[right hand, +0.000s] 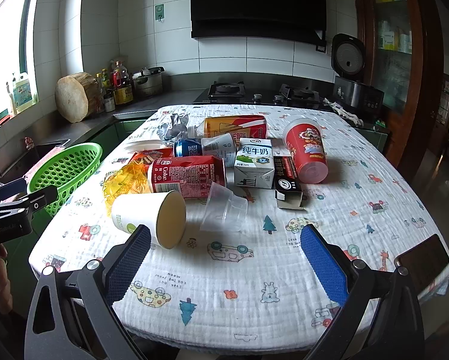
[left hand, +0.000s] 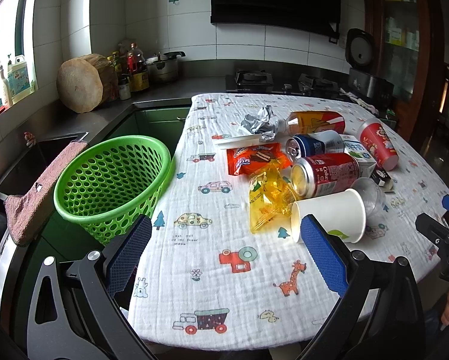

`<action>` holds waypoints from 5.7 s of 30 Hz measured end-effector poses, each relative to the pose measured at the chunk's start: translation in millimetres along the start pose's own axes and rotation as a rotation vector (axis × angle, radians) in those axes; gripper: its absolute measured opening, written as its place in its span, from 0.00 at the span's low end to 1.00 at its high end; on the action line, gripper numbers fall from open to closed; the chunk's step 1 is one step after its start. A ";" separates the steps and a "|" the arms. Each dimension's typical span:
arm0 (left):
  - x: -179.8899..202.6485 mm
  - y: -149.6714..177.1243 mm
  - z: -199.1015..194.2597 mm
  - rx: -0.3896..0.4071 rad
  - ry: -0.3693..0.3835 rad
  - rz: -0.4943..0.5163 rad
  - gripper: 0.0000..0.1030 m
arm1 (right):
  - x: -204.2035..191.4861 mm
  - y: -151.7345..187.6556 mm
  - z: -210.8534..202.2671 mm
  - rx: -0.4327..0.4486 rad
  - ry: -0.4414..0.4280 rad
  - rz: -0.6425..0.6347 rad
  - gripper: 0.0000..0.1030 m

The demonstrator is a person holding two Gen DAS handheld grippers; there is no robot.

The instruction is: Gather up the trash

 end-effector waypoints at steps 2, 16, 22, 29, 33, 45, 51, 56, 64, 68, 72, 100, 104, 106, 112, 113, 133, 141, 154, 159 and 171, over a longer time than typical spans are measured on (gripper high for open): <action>0.2 -1.0 0.0 0.001 0.000 0.001 0.95 | -0.3 -0.5 0.3 0.000 -0.002 0.001 0.94; 4.4 -3.6 2.1 0.005 -0.001 0.013 0.95 | 2.0 -3.7 2.9 0.001 0.002 0.002 0.94; 6.6 -3.6 4.9 0.002 0.002 0.018 0.95 | 3.2 -4.2 5.9 -0.005 0.002 0.002 0.94; 8.8 -3.7 11.0 -0.003 0.006 0.026 0.95 | 5.9 -6.0 12.5 -0.013 0.001 0.003 0.94; 9.5 -4.7 14.3 -0.005 0.008 0.026 0.95 | 5.9 -6.2 16.0 -0.017 0.000 0.001 0.94; 13.6 -7.3 23.3 0.001 0.025 0.066 0.95 | 19.2 -9.3 27.8 -0.028 0.014 0.003 0.94; 22.0 -12.1 26.3 0.019 0.064 0.113 0.95 | 34.0 -13.1 37.1 -0.041 0.011 0.021 0.94; 34.2 -10.9 30.8 0.020 0.110 0.181 0.95 | 44.6 -15.4 44.8 -0.056 -0.003 0.005 0.94; 58.6 -3.1 32.2 0.014 0.240 0.323 0.95 | 30.3 -12.2 61.8 -0.094 -0.163 -0.161 0.94; 70.2 -0.9 32.2 0.008 0.308 0.386 0.95 | 19.1 -10.8 74.6 -0.118 -0.216 -0.290 0.94; 77.9 1.6 35.6 -0.007 0.361 0.439 0.95 | 8.2 -7.3 89.3 -0.147 -0.257 -0.421 0.94; 126.8 21.1 65.6 -0.117 0.667 0.820 0.89 | -21.8 5.9 147.0 -0.297 -0.448 -0.743 0.63; 133.6 26.0 71.6 -0.134 0.674 0.864 0.80 | -15.6 4.1 145.5 -0.302 -0.449 -0.674 0.63; 135.6 27.9 73.7 -0.147 0.688 0.877 0.74 | -11.1 4.4 144.2 -0.309 -0.447 -0.638 0.63; 139.2 33.9 76.4 -0.178 0.718 0.897 0.73 | -0.3 7.2 137.8 -0.333 -0.457 -0.533 0.63; 139.8 35.1 76.6 -0.181 0.717 0.900 0.73 | 0.1 8.3 135.5 -0.335 -0.452 -0.524 0.63; 62.8 -15.6 35.5 -0.046 0.604 0.479 0.62 | -13.8 -27.7 96.8 -0.267 -0.435 -0.369 0.63; -24.1 -56.2 29.6 0.017 0.573 0.203 0.62 | -56.0 -64.9 97.4 -0.225 -0.481 -0.364 0.63; -108.1 -83.8 59.1 0.052 0.353 0.117 0.61 | -122.8 -107.5 117.8 -0.203 -0.531 -0.370 0.63; -162.6 -88.0 102.0 -0.014 0.181 0.061 0.61 | -169.7 -126.0 131.8 -0.201 -0.567 -0.380 0.63; -225.9 -47.1 172.9 -0.220 0.022 -0.035 0.67 | -260.2 -150.7 187.7 -0.270 -0.615 -0.370 0.63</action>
Point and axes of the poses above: each gripper's, at about its wrist camera, not at the fingertips, and z roughly the way its jaws point, x to its right, y to its underside, the point moved 7 cm from there along z, roughly the way its jaws point, and after that the axes turned 5 degrees about -z, right-handed, at the moved point
